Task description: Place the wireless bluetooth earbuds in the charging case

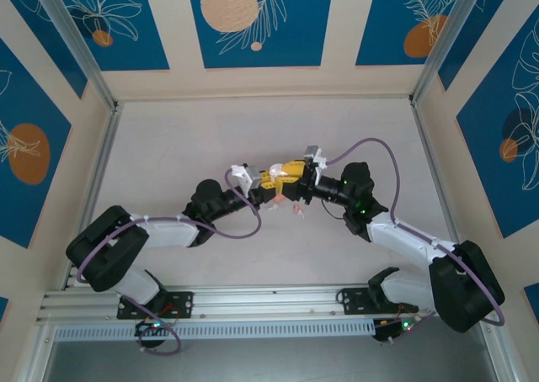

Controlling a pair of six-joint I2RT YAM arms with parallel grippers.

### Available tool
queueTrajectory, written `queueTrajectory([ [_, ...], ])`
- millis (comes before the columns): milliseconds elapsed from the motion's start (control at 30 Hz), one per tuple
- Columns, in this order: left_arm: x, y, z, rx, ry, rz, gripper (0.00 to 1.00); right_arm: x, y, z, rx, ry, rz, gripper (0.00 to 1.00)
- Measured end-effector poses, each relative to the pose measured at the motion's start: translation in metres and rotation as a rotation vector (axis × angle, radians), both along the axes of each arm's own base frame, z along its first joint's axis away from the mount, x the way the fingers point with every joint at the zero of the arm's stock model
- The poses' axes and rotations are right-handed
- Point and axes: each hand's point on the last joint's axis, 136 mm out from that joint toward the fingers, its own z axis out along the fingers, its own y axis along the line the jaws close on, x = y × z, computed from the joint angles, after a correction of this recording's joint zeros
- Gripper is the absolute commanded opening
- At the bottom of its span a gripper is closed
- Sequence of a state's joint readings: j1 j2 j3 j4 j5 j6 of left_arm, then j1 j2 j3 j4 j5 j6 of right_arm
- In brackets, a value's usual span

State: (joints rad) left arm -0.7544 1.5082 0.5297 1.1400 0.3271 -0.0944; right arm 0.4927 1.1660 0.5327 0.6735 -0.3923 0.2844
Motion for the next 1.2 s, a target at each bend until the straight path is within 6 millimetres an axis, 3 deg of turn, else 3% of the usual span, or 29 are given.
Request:
queueTrajectory([
  [300,0.017,0.02,-0.011,0.029,0.058,0.147,0.14,0.024,-0.019,-0.006,-0.052,0.348,-0.142,0.49],
  [467,0.034,0.051,-0.025,0.05,0.174,0.286,0.14,0.029,-0.025,-0.014,-0.107,0.588,-0.222,0.49],
  [667,0.05,0.103,-0.031,0.046,0.298,0.448,0.13,0.029,-0.015,-0.036,-0.246,0.724,-0.217,0.51],
  [800,0.053,0.137,-0.03,0.044,0.36,0.536,0.14,0.032,-0.001,-0.05,-0.378,0.675,-0.142,0.52],
  [933,0.055,0.173,-0.034,0.049,0.43,0.628,0.15,0.031,0.019,-0.056,-0.52,0.501,0.024,0.52],
  [1200,0.047,0.216,-0.068,0.098,0.578,0.727,0.15,0.037,0.055,-0.076,-0.738,0.087,0.373,0.41],
])
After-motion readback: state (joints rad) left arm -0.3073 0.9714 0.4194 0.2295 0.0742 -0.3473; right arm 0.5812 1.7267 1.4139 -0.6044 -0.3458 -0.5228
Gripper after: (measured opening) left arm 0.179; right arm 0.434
